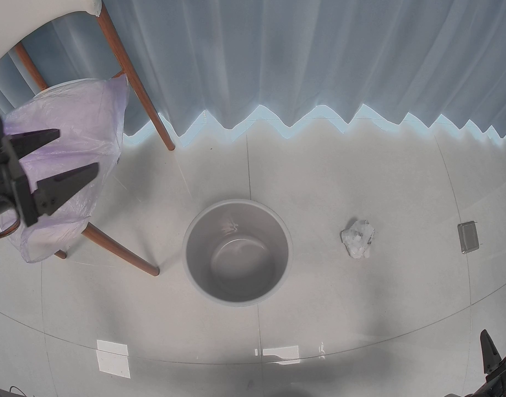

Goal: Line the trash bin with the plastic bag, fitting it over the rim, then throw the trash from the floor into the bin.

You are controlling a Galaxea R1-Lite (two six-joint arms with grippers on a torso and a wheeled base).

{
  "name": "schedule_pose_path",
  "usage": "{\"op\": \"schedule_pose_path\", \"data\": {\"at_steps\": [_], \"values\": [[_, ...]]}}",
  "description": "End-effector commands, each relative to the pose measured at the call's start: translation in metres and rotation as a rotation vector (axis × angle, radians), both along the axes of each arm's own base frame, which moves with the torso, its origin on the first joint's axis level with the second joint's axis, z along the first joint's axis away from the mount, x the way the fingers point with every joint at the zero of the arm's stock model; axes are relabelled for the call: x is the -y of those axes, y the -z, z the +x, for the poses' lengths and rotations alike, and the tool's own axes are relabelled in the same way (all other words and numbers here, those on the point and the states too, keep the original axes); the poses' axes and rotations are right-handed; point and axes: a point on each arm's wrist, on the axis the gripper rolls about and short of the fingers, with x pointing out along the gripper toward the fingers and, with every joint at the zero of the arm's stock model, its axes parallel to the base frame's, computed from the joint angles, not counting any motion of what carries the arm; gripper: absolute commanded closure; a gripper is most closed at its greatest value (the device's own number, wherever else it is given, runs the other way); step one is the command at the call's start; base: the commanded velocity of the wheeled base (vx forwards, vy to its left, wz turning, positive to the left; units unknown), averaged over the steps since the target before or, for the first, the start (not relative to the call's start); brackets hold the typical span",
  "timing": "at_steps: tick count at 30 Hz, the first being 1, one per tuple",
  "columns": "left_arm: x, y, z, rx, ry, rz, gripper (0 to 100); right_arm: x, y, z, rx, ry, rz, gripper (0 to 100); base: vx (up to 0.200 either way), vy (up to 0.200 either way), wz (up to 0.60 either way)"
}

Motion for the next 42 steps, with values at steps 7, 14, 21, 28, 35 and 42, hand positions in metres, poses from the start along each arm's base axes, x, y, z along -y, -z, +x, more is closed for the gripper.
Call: {"op": "schedule_pose_path", "data": {"at_steps": [7,14,21,28,35,42], "values": [[0.085,0.021,0.075,-0.088,-0.101,0.202,0,0.000,0.005,0.000,0.000,-0.002,-0.001,0,0.000,0.000,0.00],[0.080,0.020,0.098,0.003,-0.390,0.441,0,0.000,0.005,0.000,0.000,-0.001,-0.001,0,0.000,0.000,0.00],[0.069,0.037,0.121,-0.063,-0.537,0.532,0,0.000,0.005,0.000,0.000,-0.001,-0.001,0,0.000,0.000,0.00],[0.060,0.048,0.133,-0.082,-0.551,0.627,0,0.000,0.005,0.000,0.000,-0.002,-0.001,0,0.000,0.000,0.00],[0.057,0.039,0.143,-0.064,-0.581,0.608,0,0.000,0.005,0.000,0.000,-0.002,-0.001,0,0.000,0.000,0.00],[0.049,0.029,0.154,-0.048,-0.624,0.589,0,0.000,0.005,0.000,0.000,-0.004,-0.001,0,0.000,0.000,0.00]]}}
